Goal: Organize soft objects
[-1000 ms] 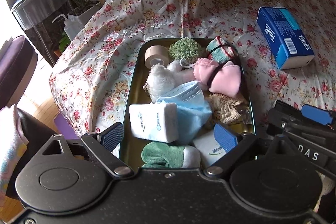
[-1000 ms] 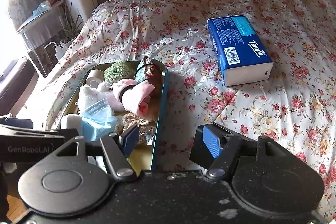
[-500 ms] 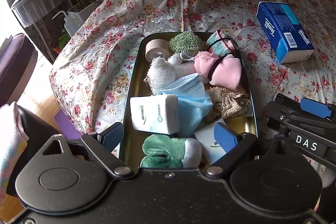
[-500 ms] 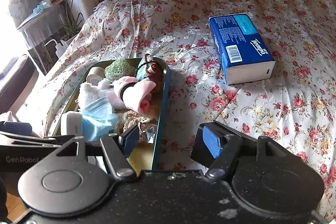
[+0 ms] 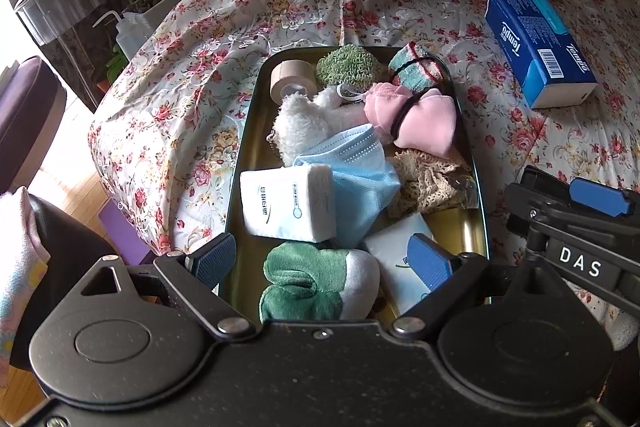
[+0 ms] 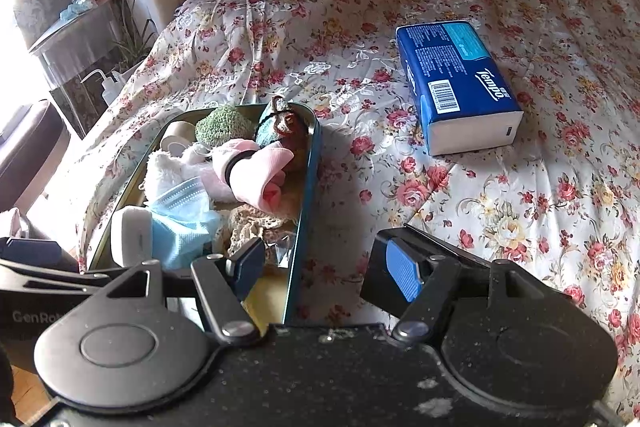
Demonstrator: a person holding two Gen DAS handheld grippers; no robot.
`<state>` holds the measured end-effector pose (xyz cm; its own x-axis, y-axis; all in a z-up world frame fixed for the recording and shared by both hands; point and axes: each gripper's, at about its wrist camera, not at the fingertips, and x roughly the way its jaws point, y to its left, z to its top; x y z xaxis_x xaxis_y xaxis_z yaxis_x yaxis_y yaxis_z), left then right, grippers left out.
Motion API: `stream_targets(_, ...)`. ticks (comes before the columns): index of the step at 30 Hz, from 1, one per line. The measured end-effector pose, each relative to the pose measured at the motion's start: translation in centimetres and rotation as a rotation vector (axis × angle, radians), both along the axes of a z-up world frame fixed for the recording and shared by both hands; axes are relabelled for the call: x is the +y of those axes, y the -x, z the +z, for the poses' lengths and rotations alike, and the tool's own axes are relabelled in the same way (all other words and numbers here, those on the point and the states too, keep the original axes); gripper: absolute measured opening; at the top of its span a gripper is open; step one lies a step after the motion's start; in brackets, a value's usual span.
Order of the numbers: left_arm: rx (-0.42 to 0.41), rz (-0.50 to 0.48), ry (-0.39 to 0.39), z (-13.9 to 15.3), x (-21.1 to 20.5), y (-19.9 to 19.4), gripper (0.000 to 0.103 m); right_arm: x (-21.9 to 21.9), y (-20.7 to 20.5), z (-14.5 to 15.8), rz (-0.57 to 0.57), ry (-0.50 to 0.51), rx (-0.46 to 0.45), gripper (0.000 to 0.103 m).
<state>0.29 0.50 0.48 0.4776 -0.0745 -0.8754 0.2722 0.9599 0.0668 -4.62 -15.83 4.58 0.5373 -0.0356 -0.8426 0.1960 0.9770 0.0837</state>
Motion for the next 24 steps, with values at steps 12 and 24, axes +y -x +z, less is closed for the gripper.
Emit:
stream_targets(12,0.011,-0.001,0.000,-0.25,0.01,0.00,0.090,0.10,0.05,-0.20,0.005,0.005,0.009,0.067)
stream_targets(24,0.021,-0.006,-0.003,-0.35,-0.07,0.05,0.090,0.10,0.03,-0.31,0.004,0.006,0.013,0.067)
